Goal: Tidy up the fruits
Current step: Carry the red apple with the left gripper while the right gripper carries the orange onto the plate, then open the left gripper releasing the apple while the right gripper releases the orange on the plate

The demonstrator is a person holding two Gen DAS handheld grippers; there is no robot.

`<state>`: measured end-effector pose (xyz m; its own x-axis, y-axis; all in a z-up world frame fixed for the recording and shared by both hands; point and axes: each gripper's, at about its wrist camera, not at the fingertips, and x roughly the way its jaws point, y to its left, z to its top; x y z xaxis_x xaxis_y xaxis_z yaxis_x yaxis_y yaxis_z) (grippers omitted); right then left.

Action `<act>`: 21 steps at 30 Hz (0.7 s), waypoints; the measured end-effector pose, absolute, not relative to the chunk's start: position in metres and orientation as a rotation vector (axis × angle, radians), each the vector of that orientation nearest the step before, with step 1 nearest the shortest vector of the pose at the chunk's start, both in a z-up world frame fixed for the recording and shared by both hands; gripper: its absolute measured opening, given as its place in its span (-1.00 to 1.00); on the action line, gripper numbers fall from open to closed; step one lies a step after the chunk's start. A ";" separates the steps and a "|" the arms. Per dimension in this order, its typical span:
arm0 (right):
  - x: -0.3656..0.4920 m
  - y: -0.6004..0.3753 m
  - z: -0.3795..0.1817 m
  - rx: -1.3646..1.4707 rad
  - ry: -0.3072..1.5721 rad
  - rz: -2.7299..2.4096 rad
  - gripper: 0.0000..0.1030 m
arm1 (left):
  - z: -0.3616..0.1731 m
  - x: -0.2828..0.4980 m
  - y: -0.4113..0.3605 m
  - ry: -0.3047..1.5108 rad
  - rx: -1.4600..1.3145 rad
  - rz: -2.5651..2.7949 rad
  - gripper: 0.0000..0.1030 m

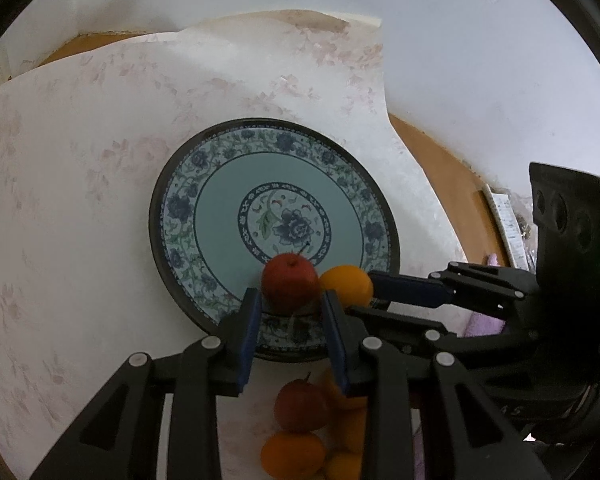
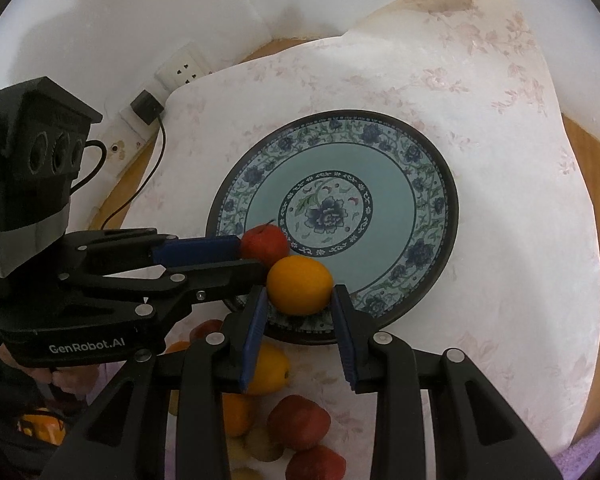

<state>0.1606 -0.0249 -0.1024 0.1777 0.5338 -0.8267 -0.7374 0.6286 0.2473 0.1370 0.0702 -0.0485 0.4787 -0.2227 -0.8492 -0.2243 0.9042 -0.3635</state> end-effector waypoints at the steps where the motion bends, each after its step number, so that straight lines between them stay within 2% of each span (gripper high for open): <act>1: 0.161 -0.025 -0.102 -0.225 1.059 0.910 -0.34 | -0.049 0.137 0.070 1.084 -0.466 0.001 -0.40; 7: 0.162 -0.025 -0.102 -0.221 1.060 0.910 -0.34 | -0.049 0.138 0.071 1.091 -0.469 0.004 -0.39; 15: 0.161 -0.026 -0.101 -0.219 1.065 0.904 -0.34 | -0.047 0.135 0.072 1.085 -0.475 0.018 -0.25; 21: 0.160 -0.030 -0.098 -0.219 1.062 0.886 -0.33 | -0.044 0.131 0.076 1.078 -0.482 0.038 -0.02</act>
